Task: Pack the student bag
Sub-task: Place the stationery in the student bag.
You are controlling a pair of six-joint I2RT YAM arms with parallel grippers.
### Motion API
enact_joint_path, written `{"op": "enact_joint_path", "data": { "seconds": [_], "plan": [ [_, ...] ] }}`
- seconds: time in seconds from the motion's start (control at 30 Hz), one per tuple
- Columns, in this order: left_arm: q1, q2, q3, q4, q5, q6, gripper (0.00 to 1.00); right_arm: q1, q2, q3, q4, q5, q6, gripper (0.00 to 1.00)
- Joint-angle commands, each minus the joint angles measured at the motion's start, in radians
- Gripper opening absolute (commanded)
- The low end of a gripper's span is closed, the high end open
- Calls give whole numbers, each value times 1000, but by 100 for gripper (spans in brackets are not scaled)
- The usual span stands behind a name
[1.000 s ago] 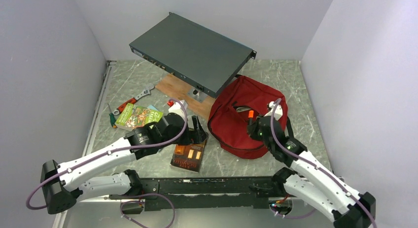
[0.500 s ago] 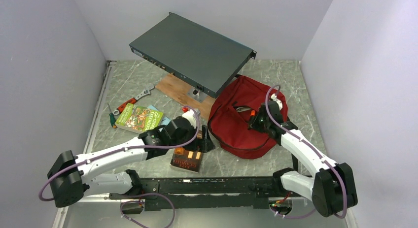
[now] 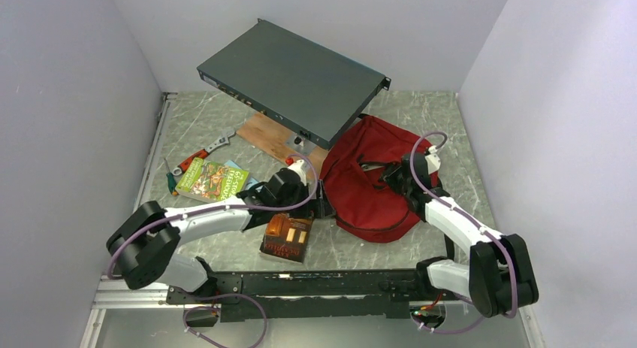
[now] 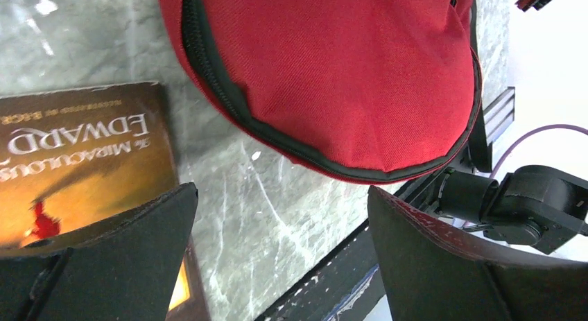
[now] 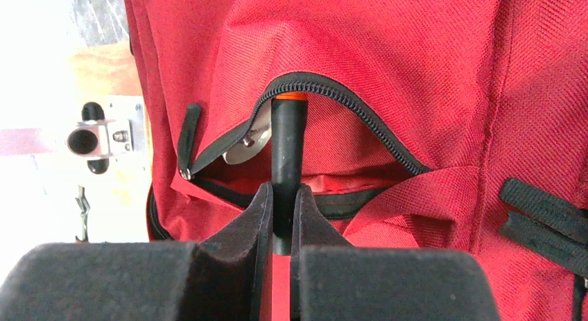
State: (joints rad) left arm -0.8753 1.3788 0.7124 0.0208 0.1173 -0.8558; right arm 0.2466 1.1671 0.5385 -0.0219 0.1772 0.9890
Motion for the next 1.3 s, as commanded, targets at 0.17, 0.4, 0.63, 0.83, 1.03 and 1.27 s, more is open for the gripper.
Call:
{"op": "enact_joint_path", "data": {
  "seconds": [0.17,0.4,0.63,0.83,1.03,1.27],
  "plan": [
    [7,164,66,214,132,-10,87,2,48,-49,236,163,54,0],
    [11,223,74,239,144,-1,35,71,218,-28,341,380,-60,14],
    [14,165,18,245,179,-3,0,87,133,6,166,205,-314,48],
    [10,113,-52,301,233,-23,0,96,-111,-12,-90,17,-523,71],
    [-2,82,-99,350,277,-62,0,106,-104,29,-126,-292,-728,72],
    [-30,30,-92,304,233,-40,0,183,37,103,-46,-297,-899,66]
  ]
}}
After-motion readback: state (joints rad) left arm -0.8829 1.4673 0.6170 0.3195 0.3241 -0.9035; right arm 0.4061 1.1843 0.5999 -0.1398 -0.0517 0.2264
